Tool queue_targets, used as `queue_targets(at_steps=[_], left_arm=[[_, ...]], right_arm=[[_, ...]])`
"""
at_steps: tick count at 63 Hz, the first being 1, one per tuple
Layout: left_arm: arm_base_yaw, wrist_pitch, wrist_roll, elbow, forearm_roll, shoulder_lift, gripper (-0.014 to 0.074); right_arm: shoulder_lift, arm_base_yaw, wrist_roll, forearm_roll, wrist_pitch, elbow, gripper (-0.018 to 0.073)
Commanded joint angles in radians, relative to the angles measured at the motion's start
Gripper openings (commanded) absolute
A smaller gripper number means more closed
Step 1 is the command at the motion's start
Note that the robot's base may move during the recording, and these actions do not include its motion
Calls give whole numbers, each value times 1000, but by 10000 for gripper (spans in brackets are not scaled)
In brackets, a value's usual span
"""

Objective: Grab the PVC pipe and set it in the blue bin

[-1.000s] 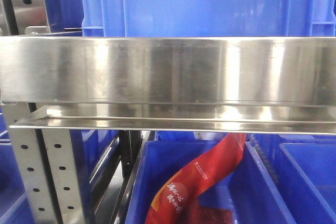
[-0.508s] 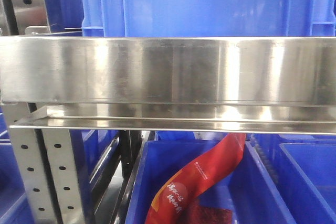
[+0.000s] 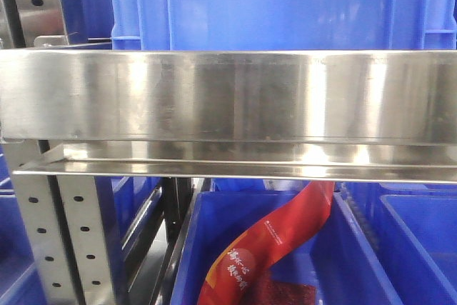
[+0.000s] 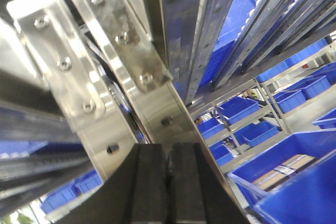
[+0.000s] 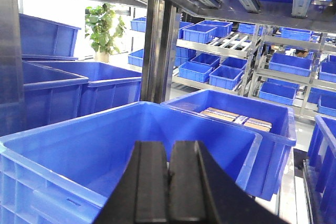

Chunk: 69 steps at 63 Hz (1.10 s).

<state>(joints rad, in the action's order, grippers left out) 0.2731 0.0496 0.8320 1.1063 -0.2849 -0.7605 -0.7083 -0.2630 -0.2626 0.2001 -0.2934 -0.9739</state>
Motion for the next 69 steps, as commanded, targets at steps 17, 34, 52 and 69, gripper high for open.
queue_targets(at_steps=[17, 34, 52, 69], left_arm=[[-13, -14, -276, -177, 115, 133, -111], [-130, -14, -294, -333, 115, 259, -111], [-181, -16, -300, -431, 94, 348, -111], [-181, -18, -425, -463, 125, 379, -111]], right_arm=[[7, -1, -1, -10, 14, 2, -168], [7, -1, -1, -10, 14, 2, -168], [7, -1, -1, -10, 14, 2, -168], [7, -1, -1, -10, 14, 2, -168]])
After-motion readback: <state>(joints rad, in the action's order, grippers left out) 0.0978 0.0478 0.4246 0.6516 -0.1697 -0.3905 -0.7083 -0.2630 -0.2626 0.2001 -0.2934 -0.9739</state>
